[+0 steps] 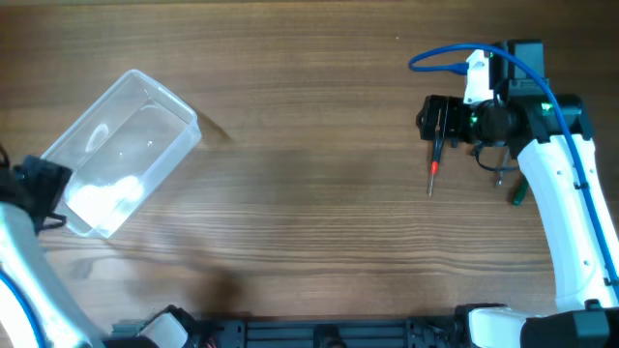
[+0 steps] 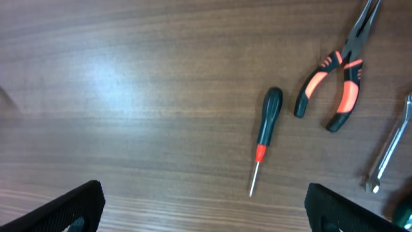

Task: Pack container
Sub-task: 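Push the clear container to table center with the left gripper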

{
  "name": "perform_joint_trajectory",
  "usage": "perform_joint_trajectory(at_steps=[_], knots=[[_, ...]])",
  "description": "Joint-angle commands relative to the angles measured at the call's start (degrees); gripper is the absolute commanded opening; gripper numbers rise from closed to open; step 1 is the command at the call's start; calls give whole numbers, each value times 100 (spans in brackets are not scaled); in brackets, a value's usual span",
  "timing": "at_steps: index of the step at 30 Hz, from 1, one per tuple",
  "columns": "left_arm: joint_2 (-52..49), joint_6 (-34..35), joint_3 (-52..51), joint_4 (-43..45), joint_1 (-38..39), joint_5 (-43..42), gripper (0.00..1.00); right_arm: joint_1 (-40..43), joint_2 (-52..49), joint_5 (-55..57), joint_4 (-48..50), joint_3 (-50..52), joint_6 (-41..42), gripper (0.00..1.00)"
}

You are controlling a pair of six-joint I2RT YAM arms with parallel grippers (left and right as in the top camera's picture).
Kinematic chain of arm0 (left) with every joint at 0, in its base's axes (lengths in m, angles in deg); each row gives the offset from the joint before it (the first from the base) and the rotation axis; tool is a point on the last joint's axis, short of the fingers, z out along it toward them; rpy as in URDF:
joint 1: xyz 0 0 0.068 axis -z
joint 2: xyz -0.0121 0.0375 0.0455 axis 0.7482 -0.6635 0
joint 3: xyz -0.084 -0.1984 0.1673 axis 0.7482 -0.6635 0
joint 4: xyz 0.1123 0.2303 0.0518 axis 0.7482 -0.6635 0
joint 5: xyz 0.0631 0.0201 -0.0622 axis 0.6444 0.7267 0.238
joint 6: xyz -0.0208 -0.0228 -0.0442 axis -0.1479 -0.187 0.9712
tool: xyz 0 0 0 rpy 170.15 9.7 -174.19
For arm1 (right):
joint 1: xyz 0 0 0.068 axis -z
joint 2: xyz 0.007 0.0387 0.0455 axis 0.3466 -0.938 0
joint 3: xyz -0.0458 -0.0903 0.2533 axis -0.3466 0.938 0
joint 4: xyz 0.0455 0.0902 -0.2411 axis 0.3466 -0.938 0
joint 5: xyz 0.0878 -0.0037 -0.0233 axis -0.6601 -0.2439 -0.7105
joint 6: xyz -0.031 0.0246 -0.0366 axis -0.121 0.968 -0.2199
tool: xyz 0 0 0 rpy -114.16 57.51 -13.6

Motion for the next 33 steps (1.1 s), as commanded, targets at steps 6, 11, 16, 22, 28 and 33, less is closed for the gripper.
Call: perform_joint_trajectory(at_steps=[6, 11, 16, 22, 28, 33], knots=[[-1838, -1333, 90, 822, -105, -219, 100, -20, -7, -107, -166, -131, -127, 100], [-2570, -1331, 90, 1213, -105, -219, 99, -20, -7, -107, -184, -131, -118, 100], [-2997, -1331, 90, 1309, -105, -245, 76, -20, -7, -107, -190, -131, -120, 81], [-3014, -1311, 90, 1222, -101, -308, 28, -20, -7, -83, -179, -131, -125, 74], [-3014, -1309, 90, 1158, -101, -350, 6, -20, -7, -83, -181, -131, -122, 75], [-2931, -1311, 92, 1246, -48, -870, 4, -20, -4, -57, -184, -131, -120, 79]])
